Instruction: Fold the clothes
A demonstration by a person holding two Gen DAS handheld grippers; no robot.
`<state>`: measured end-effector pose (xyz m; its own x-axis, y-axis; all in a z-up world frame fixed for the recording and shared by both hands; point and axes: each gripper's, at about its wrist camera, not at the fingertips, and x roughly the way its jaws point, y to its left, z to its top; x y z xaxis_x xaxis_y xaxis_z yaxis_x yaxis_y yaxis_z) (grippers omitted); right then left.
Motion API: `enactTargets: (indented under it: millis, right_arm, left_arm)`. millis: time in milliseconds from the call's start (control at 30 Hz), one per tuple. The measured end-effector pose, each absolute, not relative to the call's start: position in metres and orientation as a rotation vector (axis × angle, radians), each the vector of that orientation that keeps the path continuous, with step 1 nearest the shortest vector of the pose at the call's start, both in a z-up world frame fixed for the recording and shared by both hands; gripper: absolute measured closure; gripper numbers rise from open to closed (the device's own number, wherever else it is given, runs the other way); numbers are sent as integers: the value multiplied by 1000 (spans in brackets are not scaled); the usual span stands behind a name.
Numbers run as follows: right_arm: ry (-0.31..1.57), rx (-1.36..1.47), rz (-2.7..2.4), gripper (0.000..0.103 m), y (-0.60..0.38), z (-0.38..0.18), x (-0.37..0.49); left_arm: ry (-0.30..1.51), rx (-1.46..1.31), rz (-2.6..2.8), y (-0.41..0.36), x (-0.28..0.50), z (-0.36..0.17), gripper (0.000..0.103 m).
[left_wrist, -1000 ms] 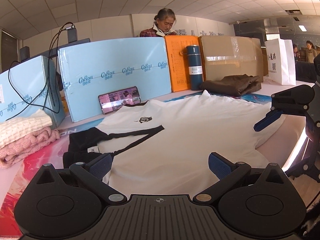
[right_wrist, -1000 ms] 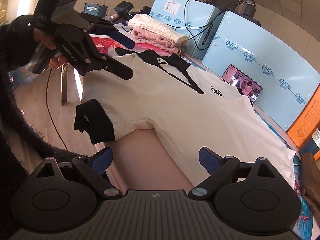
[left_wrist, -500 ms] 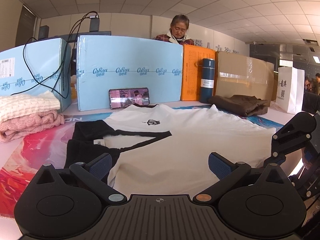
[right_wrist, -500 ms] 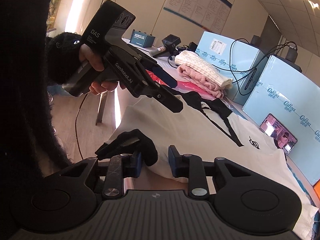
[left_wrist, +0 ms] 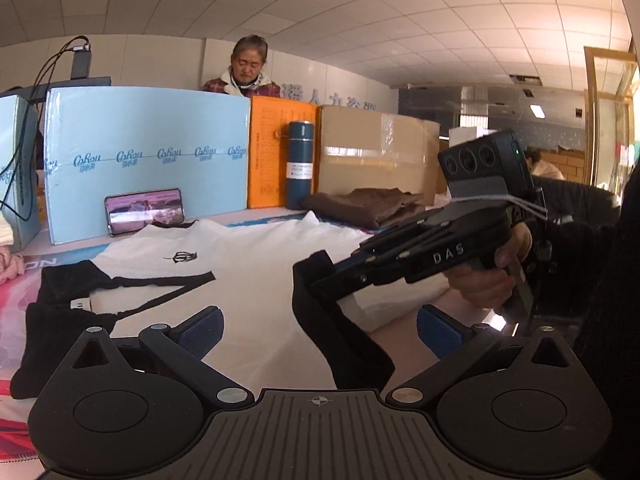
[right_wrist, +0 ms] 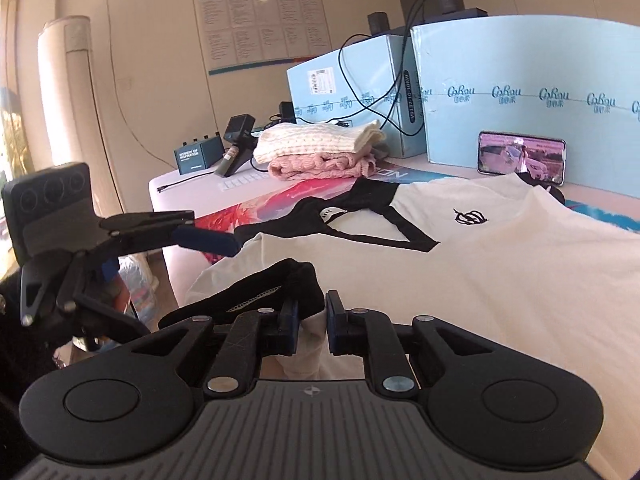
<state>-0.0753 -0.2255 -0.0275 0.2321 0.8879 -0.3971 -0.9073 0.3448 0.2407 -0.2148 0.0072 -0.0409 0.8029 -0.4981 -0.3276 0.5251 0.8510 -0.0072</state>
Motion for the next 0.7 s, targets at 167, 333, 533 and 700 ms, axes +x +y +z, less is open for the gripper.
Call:
enactTargets:
  millis: [167, 333, 533, 700]
  right_arm:
    - [615, 103, 1196, 91, -231, -31, -60]
    - [647, 194, 1199, 91, -239, -30, -58]
    - [619, 225, 1188, 91, -250, -26, -64]
    - [565, 157, 1195, 89, -256, -21, -74]
  left_arm:
    - [299, 230, -457, -14, -221, -58, 0]
    - [248, 261, -362, -9, -222, -62, 2]
    - [239, 125, -418, 13, -216, -51, 78]
    - [176, 91, -390, 22, -211, -42, 100]
